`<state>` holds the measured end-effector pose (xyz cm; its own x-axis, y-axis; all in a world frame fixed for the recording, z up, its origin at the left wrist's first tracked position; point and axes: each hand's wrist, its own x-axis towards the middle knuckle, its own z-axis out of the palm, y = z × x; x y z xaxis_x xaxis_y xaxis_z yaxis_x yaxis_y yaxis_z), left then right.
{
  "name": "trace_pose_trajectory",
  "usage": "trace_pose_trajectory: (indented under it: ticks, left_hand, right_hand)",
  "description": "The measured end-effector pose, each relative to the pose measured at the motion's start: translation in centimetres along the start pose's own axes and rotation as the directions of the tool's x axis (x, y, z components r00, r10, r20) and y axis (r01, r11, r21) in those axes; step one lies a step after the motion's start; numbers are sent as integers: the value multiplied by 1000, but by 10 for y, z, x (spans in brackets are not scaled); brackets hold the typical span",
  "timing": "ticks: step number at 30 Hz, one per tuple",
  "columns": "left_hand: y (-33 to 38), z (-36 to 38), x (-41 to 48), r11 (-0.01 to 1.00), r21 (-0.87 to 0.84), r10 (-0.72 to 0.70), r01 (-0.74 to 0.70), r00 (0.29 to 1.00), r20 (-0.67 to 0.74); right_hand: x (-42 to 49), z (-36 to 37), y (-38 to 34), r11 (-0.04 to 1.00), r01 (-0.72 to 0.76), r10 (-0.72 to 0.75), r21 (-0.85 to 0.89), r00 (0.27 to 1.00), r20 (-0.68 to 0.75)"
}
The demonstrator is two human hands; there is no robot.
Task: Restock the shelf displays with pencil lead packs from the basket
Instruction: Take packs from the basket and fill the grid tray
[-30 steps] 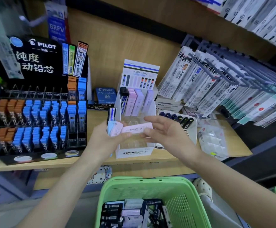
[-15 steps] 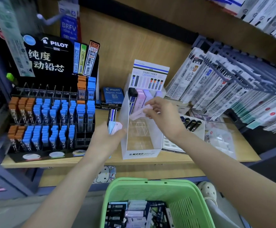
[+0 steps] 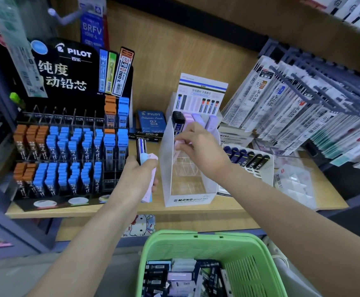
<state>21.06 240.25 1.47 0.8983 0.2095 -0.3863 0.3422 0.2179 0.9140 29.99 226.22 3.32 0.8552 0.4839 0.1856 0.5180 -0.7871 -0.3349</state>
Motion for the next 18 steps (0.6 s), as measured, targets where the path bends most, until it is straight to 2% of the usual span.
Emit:
trace_pose_trajectory:
  ticks: [3,8,10,12,14,16,18]
  left_hand:
    - [-1,-1,0,1000,2,4,-4,1000,5]
    - [-5,-2,-1,999,-27,20,-19,999,39]
    - [-5,-1,-3,999,-25,39,-38,998,47]
    - [-5,-1,-5,998,-19,52,-52,997,51]
    - [-3,0,-6,998,-24,51,-49,996,67]
    - [-2,0,-7,999,-16,51,-49,994,99]
    - [-2,1,-7,999,13,42,-45,990,134]
  right_hand:
    - [-4,4,0,1000,-12,14,21,997,-81]
    - [-6,4,-3,987,-7,-14,-162,992,-128]
    - [-8,5,-6,989,-19,-3,-146,988,-152]
    - [-13,6,-13,998,-55,53,-3,977,-208]
    - [-23,3,-25,962,-122,166,244,971,-172]
    - [-34,-2,-36,839,-254,263,481,963,50]
    - [-45,-5,-42,725,-337,255,601,942,219]
